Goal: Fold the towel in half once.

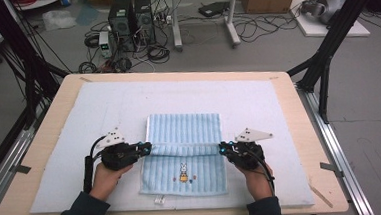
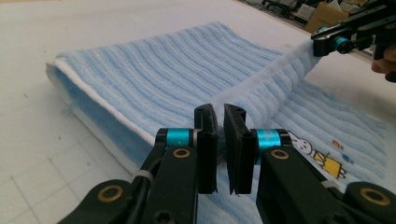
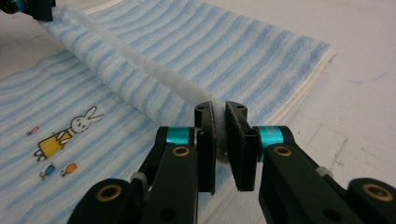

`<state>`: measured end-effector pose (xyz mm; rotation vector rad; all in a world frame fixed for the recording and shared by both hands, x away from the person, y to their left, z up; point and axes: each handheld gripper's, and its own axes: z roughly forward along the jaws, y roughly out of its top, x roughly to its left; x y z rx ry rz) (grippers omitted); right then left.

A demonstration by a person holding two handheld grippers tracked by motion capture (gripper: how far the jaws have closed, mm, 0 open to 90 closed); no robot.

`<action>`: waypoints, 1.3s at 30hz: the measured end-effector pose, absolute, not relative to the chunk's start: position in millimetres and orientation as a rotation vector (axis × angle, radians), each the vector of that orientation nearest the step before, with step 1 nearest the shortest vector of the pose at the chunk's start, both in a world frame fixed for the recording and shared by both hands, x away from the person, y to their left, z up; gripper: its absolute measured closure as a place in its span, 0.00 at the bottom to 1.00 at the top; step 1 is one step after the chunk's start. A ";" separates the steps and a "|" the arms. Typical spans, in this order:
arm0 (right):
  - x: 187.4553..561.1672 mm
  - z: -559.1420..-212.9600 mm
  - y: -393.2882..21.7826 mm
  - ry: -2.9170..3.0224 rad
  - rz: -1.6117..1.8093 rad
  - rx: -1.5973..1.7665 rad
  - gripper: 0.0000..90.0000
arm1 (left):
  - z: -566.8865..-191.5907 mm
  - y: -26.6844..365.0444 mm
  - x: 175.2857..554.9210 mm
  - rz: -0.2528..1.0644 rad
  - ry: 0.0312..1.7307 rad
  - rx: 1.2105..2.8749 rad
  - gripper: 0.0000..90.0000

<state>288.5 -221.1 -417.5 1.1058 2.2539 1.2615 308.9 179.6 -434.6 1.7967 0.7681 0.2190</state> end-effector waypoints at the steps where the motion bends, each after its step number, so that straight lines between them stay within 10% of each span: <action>1: 285.5 -416.5 -221.5 2.253 1.269 1.107 0.92 | -433.6 180.4 307.1 0.219 0.765 1.792 0.93; 26: 221.9 -414.1 -221.7 2.345 1.283 0.995 0.90 | -436.4 190.7 251.4 0.145 0.689 1.898 0.91; 31: 222.1 -416.3 -224.6 2.317 1.311 1.056 0.73 | -428.7 198.7 256.0 0.120 0.784 1.789 0.62; 39: 238.7 -416.5 -213.8 2.294 1.305 1.063 0.72 | -417.2 204.2 283.5 0.204 0.864 1.659 0.62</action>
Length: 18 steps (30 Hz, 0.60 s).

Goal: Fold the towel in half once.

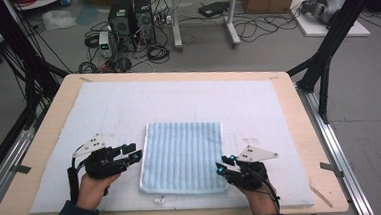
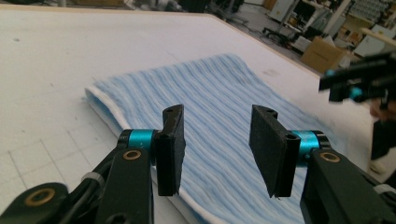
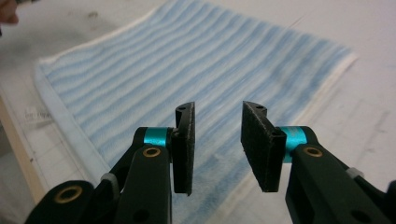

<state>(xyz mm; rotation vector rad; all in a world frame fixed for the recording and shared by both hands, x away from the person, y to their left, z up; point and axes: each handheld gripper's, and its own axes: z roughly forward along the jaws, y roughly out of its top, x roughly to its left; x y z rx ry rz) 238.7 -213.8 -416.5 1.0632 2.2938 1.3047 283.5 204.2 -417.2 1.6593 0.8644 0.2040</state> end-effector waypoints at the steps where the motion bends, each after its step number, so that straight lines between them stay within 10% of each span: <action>1: 239.7 -420.6 -209.9 2.324 1.278 1.045 0.72 | -418.0 203.1 286.5 0.209 0.870 1.661 0.61; 18: 236.4 -418.9 -209.7 2.427 1.219 0.961 0.66 | -423.2 197.7 302.9 0.227 0.871 1.730 0.62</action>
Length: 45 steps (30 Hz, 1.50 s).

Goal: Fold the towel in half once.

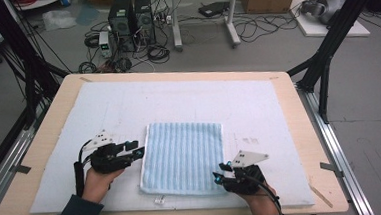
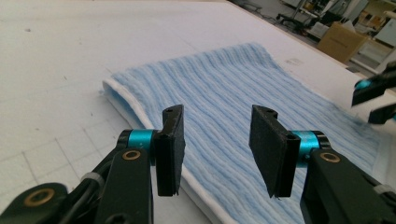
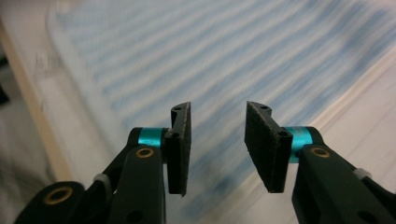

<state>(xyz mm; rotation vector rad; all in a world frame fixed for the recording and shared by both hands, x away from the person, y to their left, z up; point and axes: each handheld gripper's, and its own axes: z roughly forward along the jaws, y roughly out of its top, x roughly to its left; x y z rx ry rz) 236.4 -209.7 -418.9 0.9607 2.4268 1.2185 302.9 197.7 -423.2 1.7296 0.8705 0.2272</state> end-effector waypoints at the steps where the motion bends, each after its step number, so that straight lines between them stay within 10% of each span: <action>1: 240.3 -415.9 -211.7 2.391 1.241 0.972 0.64 | -421.4 195.9 308.2 0.218 0.869 1.730 0.62; 6: 279.9 -416.3 -222.4 2.271 1.310 1.098 0.60 | -415.6 179.3 337.6 0.250 0.838 1.753 0.62; 11: 321.9 -418.5 -222.7 2.141 1.265 1.180 0.88 | -414.9 165.4 368.0 0.308 0.938 1.714 0.75; 28: 386.5 -443.8 -201.4 2.231 0.967 1.265 0.87 | -450.0 140.9 406.9 0.400 1.115 1.937 0.92; 39: 396.4 -442.4 -215.5 2.171 1.089 1.360 0.68 | -452.1 153.8 421.4 0.367 1.187 1.854 0.61; 45: 399.9 -446.8 -208.8 2.238 1.069 1.309 0.95 | -451.0 144.4 418.2 0.400 1.110 1.935 0.97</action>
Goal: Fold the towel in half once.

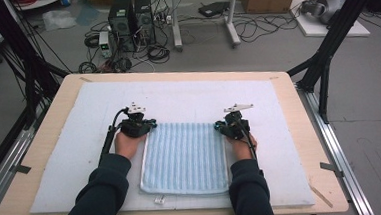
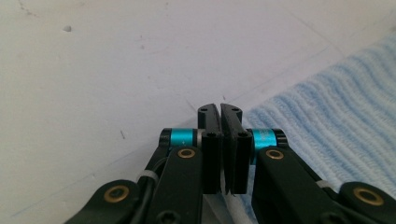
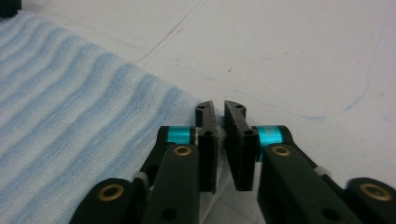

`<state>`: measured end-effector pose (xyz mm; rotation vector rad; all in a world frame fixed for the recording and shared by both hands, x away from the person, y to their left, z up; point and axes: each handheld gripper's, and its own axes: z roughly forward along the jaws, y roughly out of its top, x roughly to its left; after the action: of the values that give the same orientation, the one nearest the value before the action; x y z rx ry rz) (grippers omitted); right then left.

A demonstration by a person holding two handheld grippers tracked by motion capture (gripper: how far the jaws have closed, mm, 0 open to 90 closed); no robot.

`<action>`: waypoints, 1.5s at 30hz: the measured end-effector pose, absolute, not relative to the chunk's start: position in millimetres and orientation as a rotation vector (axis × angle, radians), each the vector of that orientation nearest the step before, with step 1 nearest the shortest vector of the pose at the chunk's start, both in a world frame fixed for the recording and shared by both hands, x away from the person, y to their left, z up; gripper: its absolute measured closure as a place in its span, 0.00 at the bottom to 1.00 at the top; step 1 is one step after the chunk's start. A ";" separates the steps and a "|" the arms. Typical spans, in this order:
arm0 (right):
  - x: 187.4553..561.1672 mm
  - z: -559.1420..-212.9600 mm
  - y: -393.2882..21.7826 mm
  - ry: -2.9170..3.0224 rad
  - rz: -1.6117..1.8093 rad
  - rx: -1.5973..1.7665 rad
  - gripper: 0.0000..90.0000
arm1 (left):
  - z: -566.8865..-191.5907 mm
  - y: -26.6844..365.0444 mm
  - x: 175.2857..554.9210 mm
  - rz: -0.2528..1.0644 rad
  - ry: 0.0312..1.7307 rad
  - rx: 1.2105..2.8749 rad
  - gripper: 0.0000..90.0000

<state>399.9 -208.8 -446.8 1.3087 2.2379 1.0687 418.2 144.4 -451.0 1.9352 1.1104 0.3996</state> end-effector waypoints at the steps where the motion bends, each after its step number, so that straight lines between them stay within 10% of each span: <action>1: 399.9 -446.4 -206.9 2.227 1.054 1.292 0.96 | -451.5 146.6 420.1 0.385 1.143 1.903 0.97; 9: 405.2 -442.3 -198.9 2.126 1.054 1.250 0.92 | -449.5 154.4 424.6 0.430 1.122 1.856 0.96; 13: 402.0 -437.1 -203.0 2.083 1.074 1.261 0.69 | -441.2 161.9 420.8 0.403 1.083 1.774 0.69; 34: 319.9 -407.9 -237.9 2.105 1.220 1.036 0.13 | -435.0 198.4 355.5 0.308 0.800 1.630 0.20; 45: 304.3 -412.7 -247.9 2.103 1.264 1.046 0.12 | -425.2 207.3 344.6 0.285 0.789 1.555 0.20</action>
<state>304.3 -247.9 -412.7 1.0456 2.1027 1.2641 344.6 207.3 -425.2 1.5548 0.7888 0.2853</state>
